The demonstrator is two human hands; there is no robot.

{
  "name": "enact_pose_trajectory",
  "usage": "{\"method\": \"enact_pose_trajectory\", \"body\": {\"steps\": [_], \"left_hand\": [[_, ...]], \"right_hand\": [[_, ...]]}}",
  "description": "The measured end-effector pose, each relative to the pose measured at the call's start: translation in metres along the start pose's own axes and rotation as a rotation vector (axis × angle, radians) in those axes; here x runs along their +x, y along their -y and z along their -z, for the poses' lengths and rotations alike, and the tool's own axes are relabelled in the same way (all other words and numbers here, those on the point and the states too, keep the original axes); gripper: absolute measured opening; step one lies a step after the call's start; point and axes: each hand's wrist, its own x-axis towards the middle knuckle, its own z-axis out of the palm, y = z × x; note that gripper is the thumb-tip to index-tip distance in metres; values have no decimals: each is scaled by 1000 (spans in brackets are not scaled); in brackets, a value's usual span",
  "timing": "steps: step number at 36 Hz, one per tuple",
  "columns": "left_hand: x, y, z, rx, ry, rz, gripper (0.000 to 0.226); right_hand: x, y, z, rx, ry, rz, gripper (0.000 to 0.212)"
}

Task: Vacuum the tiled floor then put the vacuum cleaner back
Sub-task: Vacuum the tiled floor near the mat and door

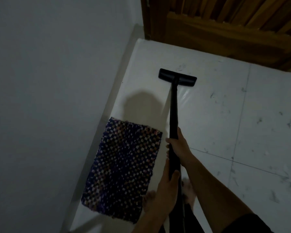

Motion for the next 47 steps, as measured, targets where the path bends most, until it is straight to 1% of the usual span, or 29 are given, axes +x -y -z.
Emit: {"method": "enact_pose_trajectory", "body": {"steps": [2, 5, 10, 14, 18, 28, 38, 47], "left_hand": [[8, -10, -4, -3, -9, 5, 40], [26, -22, -11, 40, -30, 7, 47], [54, -45, -27, -10, -8, -36, 48], [67, -62, -46, -19, 26, -57, 47], [74, -75, -68, 0, 37, -60, 46], [88, -93, -113, 78, 105, -66, 45], [96, -103, -133, 91, 117, -99, 47], [92, -105, -139, 84, 123, -76, 47]], "right_hand": [[9, 9, 4, 2, -10, 4, 71], [26, 23, 13, -1, -27, 10, 80], [54, 45, 36, 18, -59, 16, 76], [65, 60, 61, 122, -46, -34, 72], [74, 66, 87, 62, -110, -18, 75], [82, 68, 143, 54, -234, -17, 68], [89, 80, 166, 62, -224, -6, 73], [87, 75, 173, 36, -232, -22, 67]]}}
